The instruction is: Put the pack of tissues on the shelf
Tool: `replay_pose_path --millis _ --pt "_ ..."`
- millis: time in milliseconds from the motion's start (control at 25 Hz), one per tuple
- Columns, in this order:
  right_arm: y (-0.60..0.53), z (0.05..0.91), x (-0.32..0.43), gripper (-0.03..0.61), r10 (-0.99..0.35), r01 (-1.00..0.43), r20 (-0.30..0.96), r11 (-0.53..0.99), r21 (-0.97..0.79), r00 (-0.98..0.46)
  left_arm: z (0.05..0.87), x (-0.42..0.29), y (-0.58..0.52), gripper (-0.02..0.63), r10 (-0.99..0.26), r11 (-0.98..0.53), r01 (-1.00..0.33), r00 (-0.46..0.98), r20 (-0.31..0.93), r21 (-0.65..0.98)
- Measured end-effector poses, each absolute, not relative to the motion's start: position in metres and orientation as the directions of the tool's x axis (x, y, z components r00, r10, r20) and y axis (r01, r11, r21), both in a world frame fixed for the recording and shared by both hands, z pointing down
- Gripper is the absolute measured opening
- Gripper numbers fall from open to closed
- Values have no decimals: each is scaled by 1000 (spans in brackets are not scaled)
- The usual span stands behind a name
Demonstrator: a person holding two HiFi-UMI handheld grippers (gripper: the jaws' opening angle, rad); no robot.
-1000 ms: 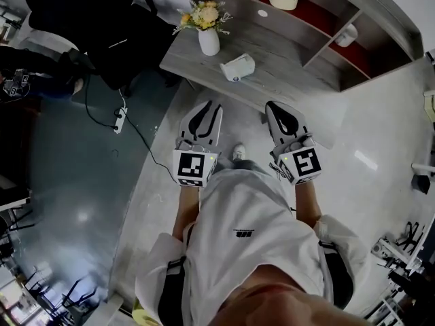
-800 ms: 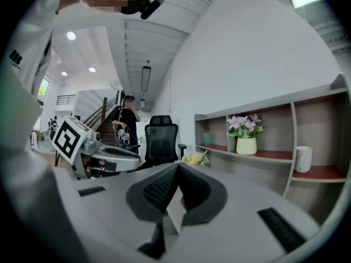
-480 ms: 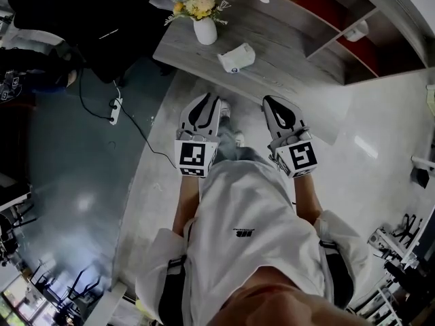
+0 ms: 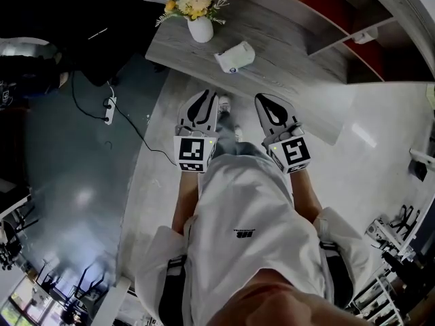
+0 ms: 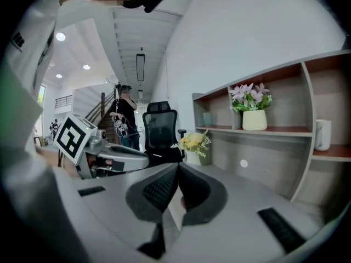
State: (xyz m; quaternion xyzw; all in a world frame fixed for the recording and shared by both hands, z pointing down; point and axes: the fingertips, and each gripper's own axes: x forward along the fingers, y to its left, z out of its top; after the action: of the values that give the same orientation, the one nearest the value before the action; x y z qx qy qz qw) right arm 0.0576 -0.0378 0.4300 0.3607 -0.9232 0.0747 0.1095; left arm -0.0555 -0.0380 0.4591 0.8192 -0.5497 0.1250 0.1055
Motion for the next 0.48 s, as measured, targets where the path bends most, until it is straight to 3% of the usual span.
replay_pose_path --millis 480 --pt "-81 482 42 26 -632 -694 350 715 -80 -692 509 -69 -73 86 -823 -406 -911 397 406 69"
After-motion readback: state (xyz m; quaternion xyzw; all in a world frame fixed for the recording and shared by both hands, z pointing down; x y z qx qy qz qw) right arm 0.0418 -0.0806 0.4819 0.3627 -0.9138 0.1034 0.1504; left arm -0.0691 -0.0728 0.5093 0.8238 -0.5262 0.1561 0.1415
